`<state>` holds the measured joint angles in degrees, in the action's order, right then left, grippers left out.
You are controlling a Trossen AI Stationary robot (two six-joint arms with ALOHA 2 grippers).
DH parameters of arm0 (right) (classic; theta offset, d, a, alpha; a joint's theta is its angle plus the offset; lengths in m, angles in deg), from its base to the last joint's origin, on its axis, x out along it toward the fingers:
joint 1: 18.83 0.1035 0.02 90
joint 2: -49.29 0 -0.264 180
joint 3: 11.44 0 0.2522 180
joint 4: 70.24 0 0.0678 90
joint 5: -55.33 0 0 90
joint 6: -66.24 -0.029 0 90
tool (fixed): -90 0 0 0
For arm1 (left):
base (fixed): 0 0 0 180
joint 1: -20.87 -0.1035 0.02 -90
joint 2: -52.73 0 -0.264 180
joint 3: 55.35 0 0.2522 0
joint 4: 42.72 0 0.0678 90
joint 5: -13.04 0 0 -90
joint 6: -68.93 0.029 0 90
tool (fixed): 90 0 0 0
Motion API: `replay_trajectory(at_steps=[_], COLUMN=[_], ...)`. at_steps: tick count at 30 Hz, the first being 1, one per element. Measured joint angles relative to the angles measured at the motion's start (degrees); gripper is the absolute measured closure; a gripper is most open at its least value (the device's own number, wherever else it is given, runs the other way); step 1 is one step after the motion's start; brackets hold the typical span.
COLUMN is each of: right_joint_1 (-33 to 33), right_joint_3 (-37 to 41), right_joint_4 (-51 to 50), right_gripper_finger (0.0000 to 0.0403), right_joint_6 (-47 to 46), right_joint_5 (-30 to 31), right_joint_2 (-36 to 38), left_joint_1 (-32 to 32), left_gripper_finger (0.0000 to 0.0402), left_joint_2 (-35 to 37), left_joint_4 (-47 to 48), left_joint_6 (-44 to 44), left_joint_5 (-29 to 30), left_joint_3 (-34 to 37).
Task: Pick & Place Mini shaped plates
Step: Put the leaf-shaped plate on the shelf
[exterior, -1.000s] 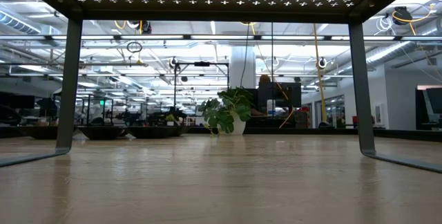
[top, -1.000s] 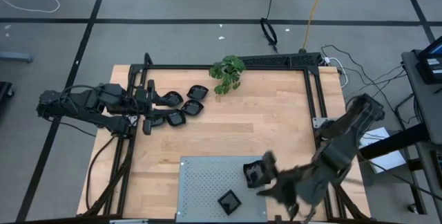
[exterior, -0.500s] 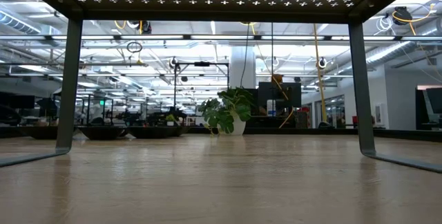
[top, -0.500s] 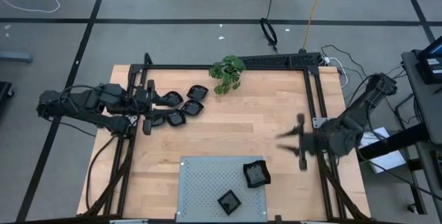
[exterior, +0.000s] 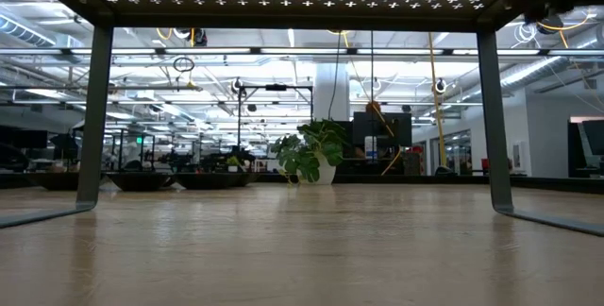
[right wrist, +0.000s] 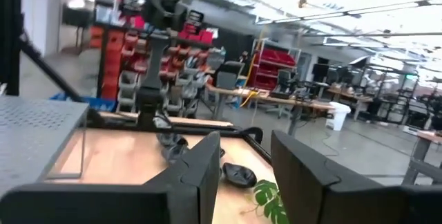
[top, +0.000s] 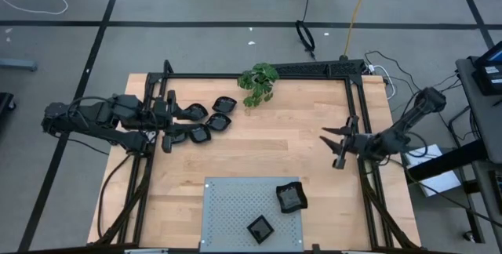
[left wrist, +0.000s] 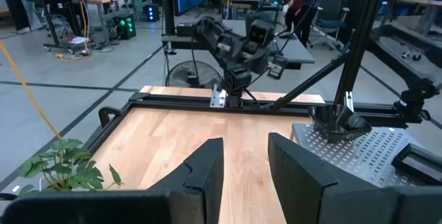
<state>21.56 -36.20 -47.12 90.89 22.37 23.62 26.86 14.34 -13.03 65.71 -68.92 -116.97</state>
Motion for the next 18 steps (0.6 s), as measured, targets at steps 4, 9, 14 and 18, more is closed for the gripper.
replay_trajectory(at_steps=[4,9,14,18], right_joint_1=[-1.01,-1.05,-1.05,-2.52], right_joint_3=[5.78,8.65,8.92,8.98], right_joint_4=[7.14,9.83,6.23,-0.48], right_gripper_finger=[0.0284,0.0284,0.0284,0.0284], right_joint_6=[0.08,0.00,-4.80,-11.99], right_joint_5=[-0.04,-0.18,-2.79,-13.19], right_joint_2=[1.81,2.54,2.47,2.45], left_joint_1=[0.00,-0.01,-0.01,-0.01], left_gripper_finger=[0.0282,0.0282,0.0282,0.0282], left_joint_2=[0.00,-0.63,-0.92,-1.02], left_joint_4=[0.02,-2.15,-3.02,-2.93], left_joint_6=[-0.44,-0.24,-0.33,-2.07], left_joint_5=[-0.01,0.00,0.01,0.01], left_joint_3=[-0.01,-0.02,-0.02,-0.02])
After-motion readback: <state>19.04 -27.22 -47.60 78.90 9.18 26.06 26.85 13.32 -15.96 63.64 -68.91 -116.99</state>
